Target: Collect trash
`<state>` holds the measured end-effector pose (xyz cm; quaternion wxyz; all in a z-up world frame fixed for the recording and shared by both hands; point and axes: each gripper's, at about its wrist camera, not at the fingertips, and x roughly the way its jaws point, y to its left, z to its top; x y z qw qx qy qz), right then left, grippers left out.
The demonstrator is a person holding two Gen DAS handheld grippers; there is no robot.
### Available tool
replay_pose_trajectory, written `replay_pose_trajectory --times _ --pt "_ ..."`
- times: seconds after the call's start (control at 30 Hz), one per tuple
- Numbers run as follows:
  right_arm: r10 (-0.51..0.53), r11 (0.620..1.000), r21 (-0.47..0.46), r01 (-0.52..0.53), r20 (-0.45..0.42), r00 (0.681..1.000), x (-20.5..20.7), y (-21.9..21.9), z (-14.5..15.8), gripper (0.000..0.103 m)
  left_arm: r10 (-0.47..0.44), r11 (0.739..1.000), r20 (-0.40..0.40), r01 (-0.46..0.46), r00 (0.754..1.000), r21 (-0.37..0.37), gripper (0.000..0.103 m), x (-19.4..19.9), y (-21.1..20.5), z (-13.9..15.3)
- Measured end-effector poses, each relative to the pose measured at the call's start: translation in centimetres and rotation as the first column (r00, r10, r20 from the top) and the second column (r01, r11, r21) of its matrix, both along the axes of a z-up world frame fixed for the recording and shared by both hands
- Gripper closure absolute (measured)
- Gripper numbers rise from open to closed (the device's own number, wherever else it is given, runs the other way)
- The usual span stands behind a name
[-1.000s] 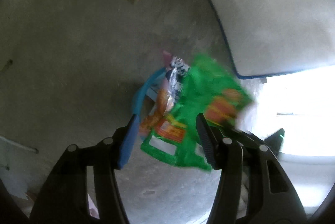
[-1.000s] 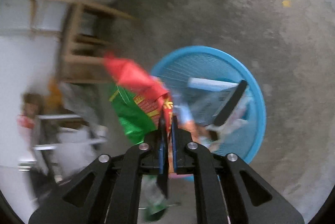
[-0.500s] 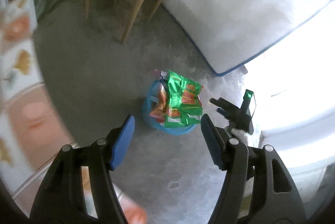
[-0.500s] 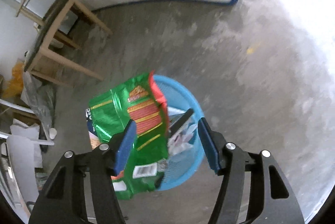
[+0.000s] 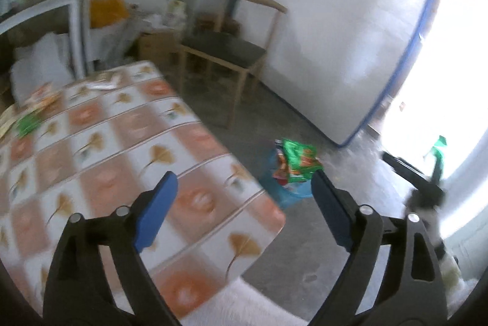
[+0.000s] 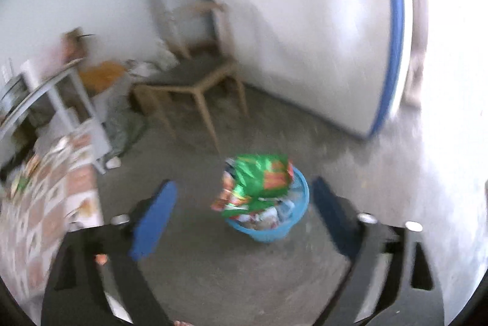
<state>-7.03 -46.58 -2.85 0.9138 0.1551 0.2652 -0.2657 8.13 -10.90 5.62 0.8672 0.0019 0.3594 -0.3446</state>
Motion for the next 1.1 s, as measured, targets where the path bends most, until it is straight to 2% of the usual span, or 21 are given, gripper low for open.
replay_pose_trajectory --times 0.1,0.2,0.33,0.43,0.5,0.57,0.63,0.77,0.9,1.1 --pt "0.059 0.992 -0.116 -0.052 0.057 0.997 -2.5 7.5 2.5 0.006 0.128 0.992 0.022 -0.128 0.991 -0.013 0.009 -2.6 2.9 -0.6" --pt "0.113 0.983 -0.15 -0.104 0.052 0.992 -3.4 12.9 3.1 0.006 0.251 0.968 -0.007 -0.251 0.968 -0.017 0.008 -5.4 5.4 -1.9" --pt "0.236 0.951 -0.202 -0.234 -0.017 0.972 -3.7 20.3 2.7 0.006 0.346 0.938 -0.01 -0.346 0.938 0.008 0.008 -8.0 6.8 -3.6" --pt "0.271 0.941 -0.193 -0.278 -0.063 0.961 -3.5 22.9 2.3 0.006 0.39 0.919 0.003 -0.389 0.921 0.065 0.008 -9.6 6.7 -4.9" --pt "0.286 0.937 -0.183 -0.298 -0.087 0.954 -3.3 24.1 1.9 0.006 0.412 0.903 0.016 -0.411 0.911 0.123 0.008 -10.3 6.1 -6.2" --pt "0.304 0.923 -0.199 -0.328 -0.141 0.942 -2.6 25.1 1.4 0.006 0.415 0.895 0.031 -0.414 0.909 0.165 0.009 -11.1 5.8 -6.9" --pt "0.288 0.926 -0.199 -0.321 -0.177 0.941 -2.6 25.4 0.8 0.006 0.417 0.885 0.04 -0.416 0.908 0.209 0.008 -11.3 5.3 -7.8" --pt "0.276 0.946 -0.106 -0.307 -0.232 0.933 -2.7 24.7 -0.4 0.006 0.452 0.854 0.071 -0.454 0.889 0.254 0.009 -11.3 5.2 -8.2" --pt "0.258 0.952 -0.087 -0.292 -0.281 0.924 -2.6 24.2 -1.9 0.006 0.497 0.833 0.053 -0.494 0.866 0.248 0.009 -10.7 6.0 -8.3" --pt "0.217 0.964 -0.088 -0.253 -0.294 0.931 -2.6 22.9 -2.1 0.006 0.522 0.817 0.049 -0.515 0.852 0.259 0.009 -10.3 6.4 -8.5"
